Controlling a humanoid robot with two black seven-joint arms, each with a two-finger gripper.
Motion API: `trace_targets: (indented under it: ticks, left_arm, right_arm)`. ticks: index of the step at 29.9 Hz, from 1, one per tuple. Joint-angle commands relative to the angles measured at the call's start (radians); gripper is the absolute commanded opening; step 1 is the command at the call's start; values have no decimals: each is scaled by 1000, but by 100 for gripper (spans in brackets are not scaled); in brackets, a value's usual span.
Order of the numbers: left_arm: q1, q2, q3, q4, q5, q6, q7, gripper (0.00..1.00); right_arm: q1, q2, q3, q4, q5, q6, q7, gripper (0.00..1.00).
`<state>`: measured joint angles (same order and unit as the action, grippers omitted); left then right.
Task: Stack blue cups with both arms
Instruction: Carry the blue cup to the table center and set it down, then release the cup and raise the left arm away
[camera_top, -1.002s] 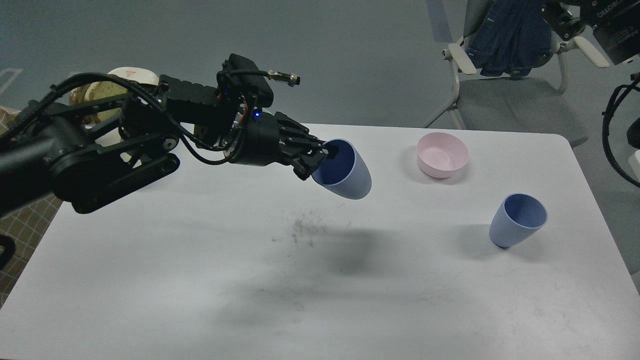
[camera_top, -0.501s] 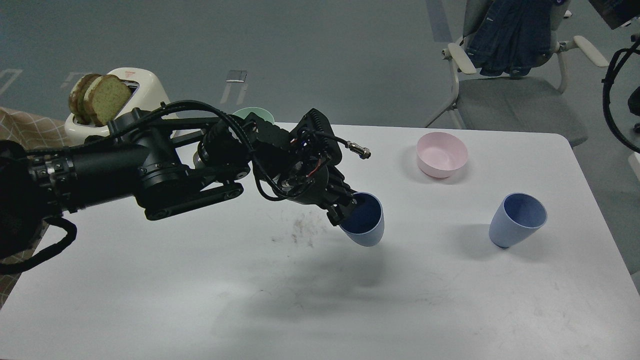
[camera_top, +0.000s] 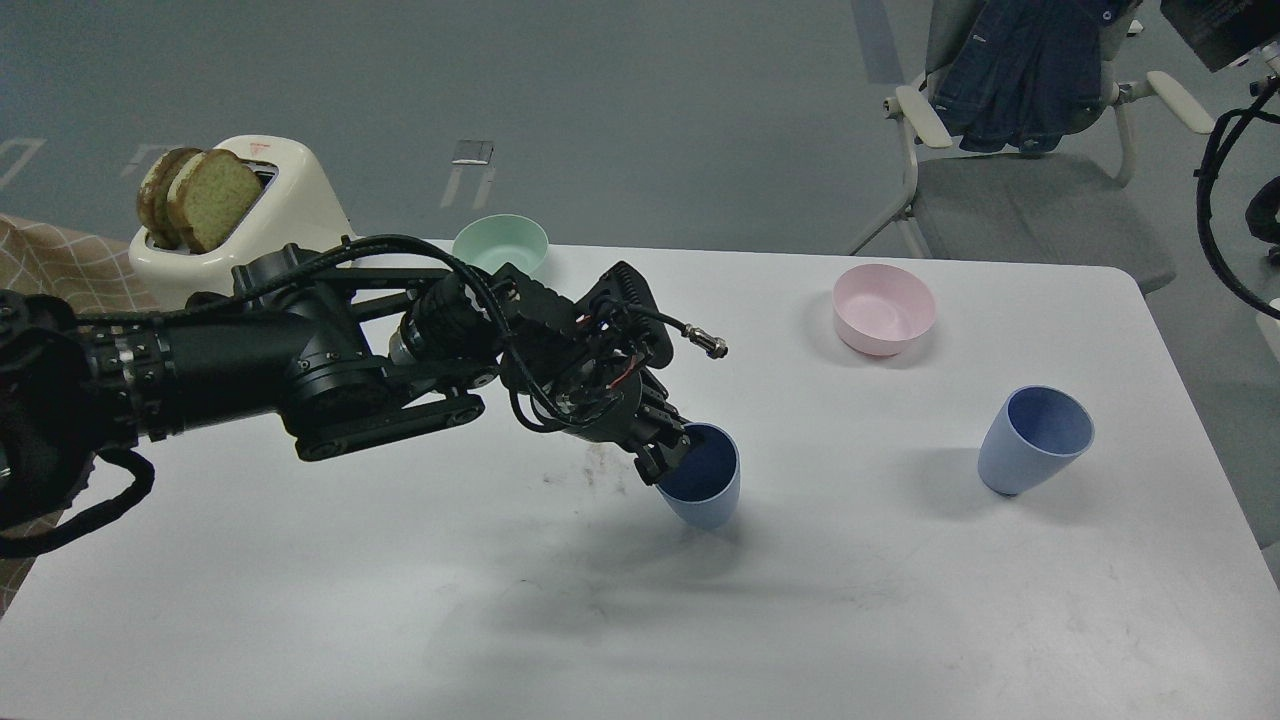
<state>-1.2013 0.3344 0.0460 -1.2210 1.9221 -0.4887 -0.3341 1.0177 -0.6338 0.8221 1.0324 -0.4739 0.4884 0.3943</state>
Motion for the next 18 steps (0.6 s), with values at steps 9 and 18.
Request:
trace_targets:
  ticks: [9,18]
  left_arm:
    - [-1,3,8,-3,-2,0,-6,27]
    - [-53,41,-20,-24,-130,0,-5,89]
  right_arm:
    - [-16,-10,0,0,3,0,0,100]
    - [-18,-20,-1,2,3,0,0,100]
